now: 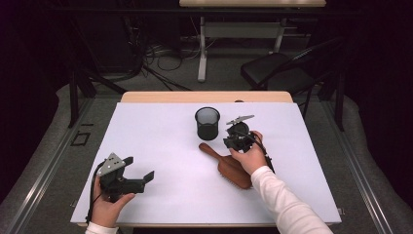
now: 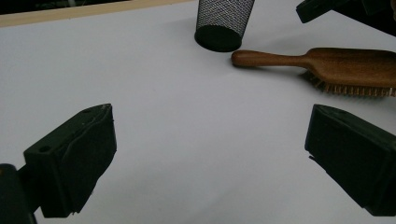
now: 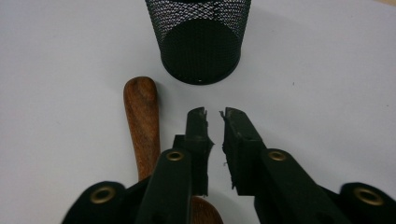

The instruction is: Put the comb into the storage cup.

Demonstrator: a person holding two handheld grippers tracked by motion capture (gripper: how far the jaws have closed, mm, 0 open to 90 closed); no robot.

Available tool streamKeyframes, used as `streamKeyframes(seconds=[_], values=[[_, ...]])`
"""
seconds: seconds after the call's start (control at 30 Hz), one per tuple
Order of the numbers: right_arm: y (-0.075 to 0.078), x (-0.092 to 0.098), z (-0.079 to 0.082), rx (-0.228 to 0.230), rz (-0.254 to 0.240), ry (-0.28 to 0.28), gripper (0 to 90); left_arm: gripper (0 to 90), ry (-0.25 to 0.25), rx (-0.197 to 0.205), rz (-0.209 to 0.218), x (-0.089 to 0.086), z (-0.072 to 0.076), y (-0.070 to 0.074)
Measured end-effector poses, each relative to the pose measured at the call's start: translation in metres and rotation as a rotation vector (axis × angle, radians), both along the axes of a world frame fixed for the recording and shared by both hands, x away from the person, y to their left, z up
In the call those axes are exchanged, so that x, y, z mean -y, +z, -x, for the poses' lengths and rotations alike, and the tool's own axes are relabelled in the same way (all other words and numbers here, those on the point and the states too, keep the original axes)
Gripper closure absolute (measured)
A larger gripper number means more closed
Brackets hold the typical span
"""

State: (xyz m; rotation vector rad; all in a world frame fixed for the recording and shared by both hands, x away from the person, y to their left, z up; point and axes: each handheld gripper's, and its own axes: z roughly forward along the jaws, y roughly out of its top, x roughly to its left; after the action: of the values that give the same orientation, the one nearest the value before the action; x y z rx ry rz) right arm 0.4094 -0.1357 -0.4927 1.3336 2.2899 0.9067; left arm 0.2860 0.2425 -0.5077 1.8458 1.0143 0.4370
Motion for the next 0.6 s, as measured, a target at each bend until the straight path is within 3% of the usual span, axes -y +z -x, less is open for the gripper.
streamKeyframes(seconds=[0.17,0.43,0.6], values=[[-0.005,-0.004,-0.01,-0.035,0.012,-0.008,87.7,2.2,-0.002,-0.002,-0.001,0.0,0.0,-0.001],[-0.019,-0.015,-0.021,-0.074,0.046,-0.009,89.7,1.3,-0.007,0.001,-0.032,0.002,-0.002,-0.004],[-0.027,-0.021,-0.027,-0.115,0.056,-0.001,89.7,0.3,-0.004,0.001,-0.025,0.002,-0.002,-0.004]])
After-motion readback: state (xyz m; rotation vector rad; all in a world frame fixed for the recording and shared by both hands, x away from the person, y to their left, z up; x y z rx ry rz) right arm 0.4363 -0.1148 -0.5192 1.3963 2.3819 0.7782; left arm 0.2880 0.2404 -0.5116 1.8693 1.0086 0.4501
